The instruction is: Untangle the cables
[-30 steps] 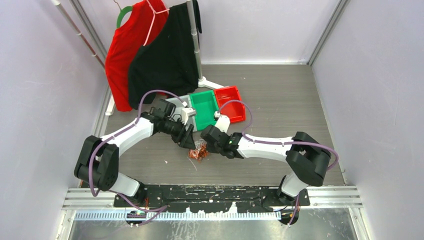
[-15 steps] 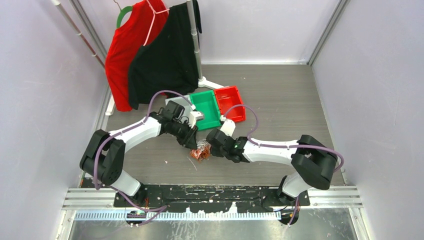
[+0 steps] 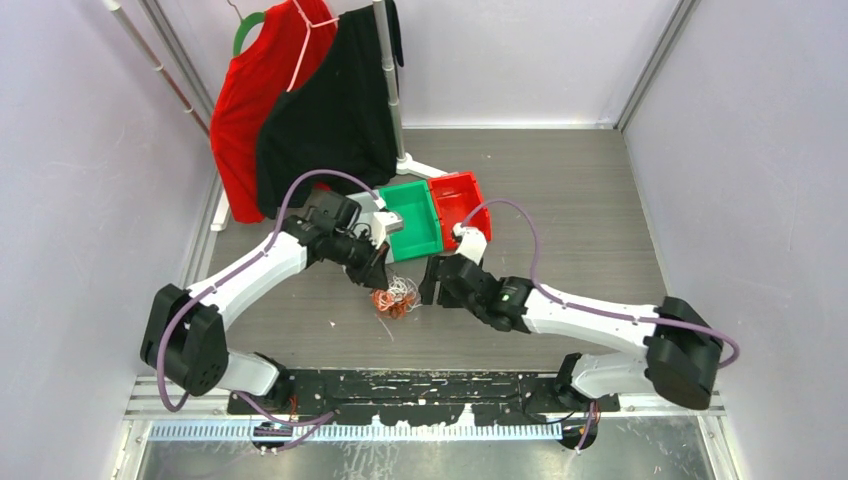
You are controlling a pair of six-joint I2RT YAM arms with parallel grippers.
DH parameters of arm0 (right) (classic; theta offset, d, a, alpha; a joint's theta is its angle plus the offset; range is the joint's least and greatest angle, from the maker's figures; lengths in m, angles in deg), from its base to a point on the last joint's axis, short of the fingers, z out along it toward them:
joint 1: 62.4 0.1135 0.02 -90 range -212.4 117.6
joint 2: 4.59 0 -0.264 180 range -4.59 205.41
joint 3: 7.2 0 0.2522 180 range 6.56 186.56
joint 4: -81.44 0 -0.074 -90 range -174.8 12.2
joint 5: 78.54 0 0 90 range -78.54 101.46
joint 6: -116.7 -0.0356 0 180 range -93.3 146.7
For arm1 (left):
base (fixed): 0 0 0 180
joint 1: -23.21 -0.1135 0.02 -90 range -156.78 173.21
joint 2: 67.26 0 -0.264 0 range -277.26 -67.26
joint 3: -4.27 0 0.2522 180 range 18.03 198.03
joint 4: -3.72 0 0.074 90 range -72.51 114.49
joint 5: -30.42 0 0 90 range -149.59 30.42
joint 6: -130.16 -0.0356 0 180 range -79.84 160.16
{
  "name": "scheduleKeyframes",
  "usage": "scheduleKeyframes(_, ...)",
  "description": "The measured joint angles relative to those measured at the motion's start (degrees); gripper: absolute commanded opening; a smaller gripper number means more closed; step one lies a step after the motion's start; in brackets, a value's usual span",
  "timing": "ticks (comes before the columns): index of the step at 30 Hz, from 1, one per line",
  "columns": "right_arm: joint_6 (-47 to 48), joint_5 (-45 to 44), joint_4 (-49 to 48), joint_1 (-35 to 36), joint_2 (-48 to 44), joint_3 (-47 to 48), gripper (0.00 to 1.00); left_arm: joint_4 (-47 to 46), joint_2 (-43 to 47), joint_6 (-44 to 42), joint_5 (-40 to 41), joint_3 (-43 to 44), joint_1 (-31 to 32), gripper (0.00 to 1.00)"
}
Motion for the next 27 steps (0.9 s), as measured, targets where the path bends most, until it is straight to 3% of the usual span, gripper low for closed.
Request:
scheduleKeyframes(4, 7.23, 1.86, -1.88, -0.11, -6.1, -0.39, 0.81, 1.01, 0.66, 0.81, -0.02, 0.55, 0.0, 0.0)
scheduleKeyframes(10, 14.99, 9.57, -12.55, -0.11, -10.88, -5.62, 0.82, 2.05, -0.22, 3.72, -1.03, 1.14, 0.0, 0.0)
scheduleKeyframes(20, 19.19, 17.49, -27.78, 0.31, -2.99, -9.09, 0.92, 3.34, -0.7, 8.07, -4.74, 5.22, 0.04, 0.0)
scheduleKeyframes(27, 19.56, 16.15, -36.87, 0.42, 0.85, -9.81, 0.86, 5.22, -0.17, 10.45, -8.24, 5.22, 0.04, 0.0)
